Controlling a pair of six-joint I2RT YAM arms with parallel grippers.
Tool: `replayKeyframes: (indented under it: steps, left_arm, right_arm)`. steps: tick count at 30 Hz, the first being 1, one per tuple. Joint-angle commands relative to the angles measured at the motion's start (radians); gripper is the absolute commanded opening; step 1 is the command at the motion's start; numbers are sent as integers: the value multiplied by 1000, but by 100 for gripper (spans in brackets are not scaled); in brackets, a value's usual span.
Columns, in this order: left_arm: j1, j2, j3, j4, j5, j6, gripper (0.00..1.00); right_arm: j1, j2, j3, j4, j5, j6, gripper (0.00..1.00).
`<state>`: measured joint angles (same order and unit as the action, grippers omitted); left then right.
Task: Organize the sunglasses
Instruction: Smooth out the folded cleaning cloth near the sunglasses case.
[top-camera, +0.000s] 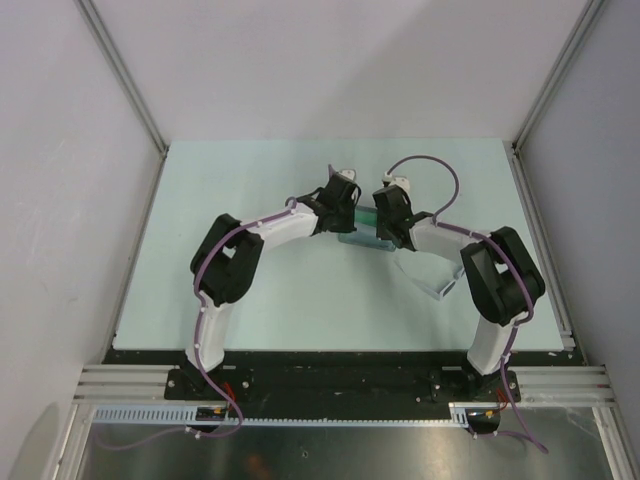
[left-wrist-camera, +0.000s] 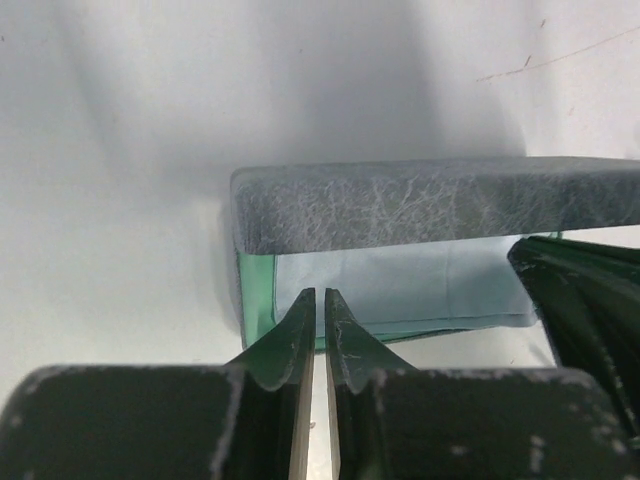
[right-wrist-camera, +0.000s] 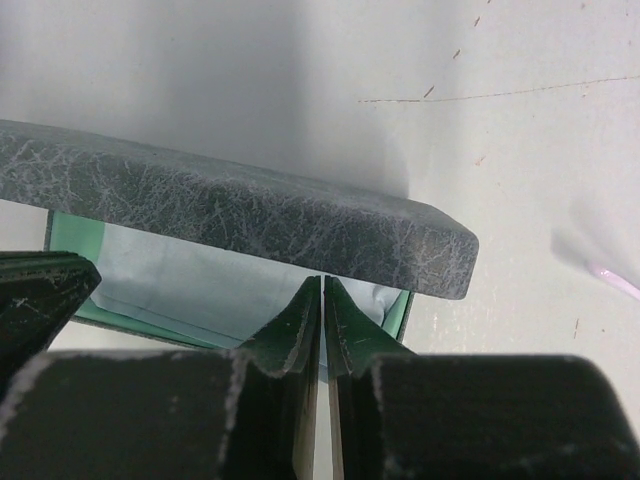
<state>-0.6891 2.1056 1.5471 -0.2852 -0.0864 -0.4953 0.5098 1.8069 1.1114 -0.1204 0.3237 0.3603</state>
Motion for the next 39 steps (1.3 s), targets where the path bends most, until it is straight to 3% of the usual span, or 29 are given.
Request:
replayKeyframes:
  steps: [1, 7, 18, 29, 39]
  left_arm:
    - [-1, -6, 48, 75, 0, 14, 11]
    - [-3, 14, 11, 193, 23, 12, 11]
    - [-13, 56, -30, 256, 33, -15, 10]
    - [-13, 31, -119, 282, -79, -23, 9]
    - [-13, 19, -180, 457, -75, -26, 8]
  right_arm:
    - [9, -7, 27, 50, 29, -12, 9]
    - [4, -40, 27, 48, 25, 23, 9]
    - [-22, -95, 27, 24, 2, 51, 9]
    - [-28, -109, 27, 8, 1, 52, 10]
    - [-27, -123, 27, -24, 8, 55, 9]
